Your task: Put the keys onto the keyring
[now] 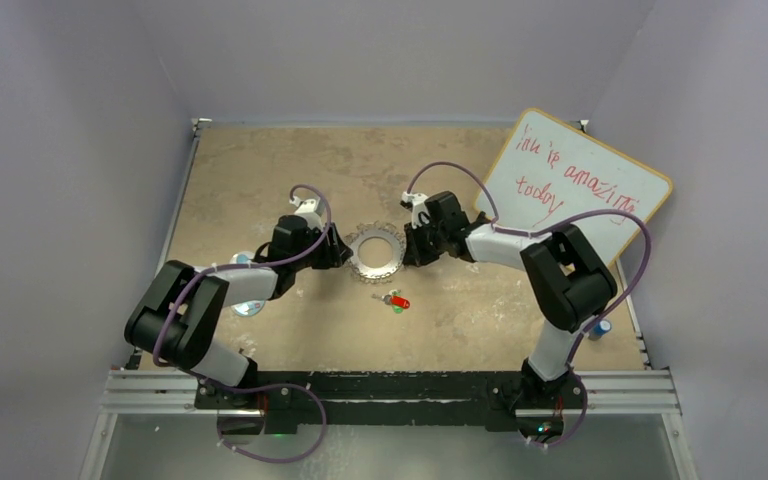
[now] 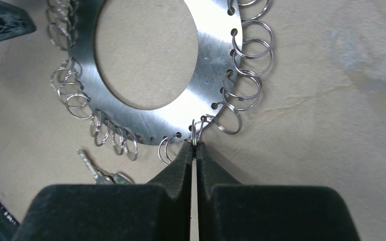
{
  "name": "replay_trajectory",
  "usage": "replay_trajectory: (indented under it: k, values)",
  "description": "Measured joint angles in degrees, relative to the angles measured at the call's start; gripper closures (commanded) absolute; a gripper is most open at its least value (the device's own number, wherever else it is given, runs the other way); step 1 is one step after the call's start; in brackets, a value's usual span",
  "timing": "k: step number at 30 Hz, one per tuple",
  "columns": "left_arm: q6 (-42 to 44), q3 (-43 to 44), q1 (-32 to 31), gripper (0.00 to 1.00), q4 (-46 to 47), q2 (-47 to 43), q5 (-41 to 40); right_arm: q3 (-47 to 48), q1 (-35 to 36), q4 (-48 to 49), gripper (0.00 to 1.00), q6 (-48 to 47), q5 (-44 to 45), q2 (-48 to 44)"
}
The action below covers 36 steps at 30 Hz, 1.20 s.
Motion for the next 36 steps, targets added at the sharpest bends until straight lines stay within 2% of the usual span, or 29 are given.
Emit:
replay_trajectory:
  k: [7, 10, 14, 16, 18, 23, 30, 36]
  values:
    - [0.57, 0.00, 0.00, 0.54, -0.15, 0.00, -0.96, -3.17, 0.00, 6.45, 0.99, 3.52, -12.70, 0.33]
    - [1.40, 0.02, 0.00, 0.53, -0.61, -0.09, -1.75, -4.66, 0.04, 10.21, 0.83, 6.47, -18.34, 0.50]
    - [2.56, 0.04, 0.00, 0.52, -3.15, -1.62, -3.54, -5.03, 0.07, 12.87, 0.57, 8.83, -21.90, 0.57]
    - [2.99, 0.04, 0.00, 0.51, -4.17, -3.23, -4.94, -5.03, 0.09, 13.09, 0.49, 9.09, -21.53, 0.33]
    - [3.15, 0.04, 0.00, 0.51, -4.96, -4.85, -6.34, -5.03, 0.09, 12.72, 0.46, 8.61, -20.15, -0.20]
    - [3.10, -0.22, 0.00, 0.52, -6.16, -8.04, -9.25, -4.52, 0.09, 10.27, 0.46, 6.32, -15.06, -2.54]
    - [2.27, -1.33, 0.00, 0.55, -6.64, -7.30, -9.86, -1.86, 2.40, 5.73, 0.44, 1.79, -8.13, -2.64]
    - [0.85, -1.51, 0.00, 0.59, -5.05, -2.14, -8.55, 1.46, 7.61, 2.78, 0.56, -0.72, -3.50, -0.90]
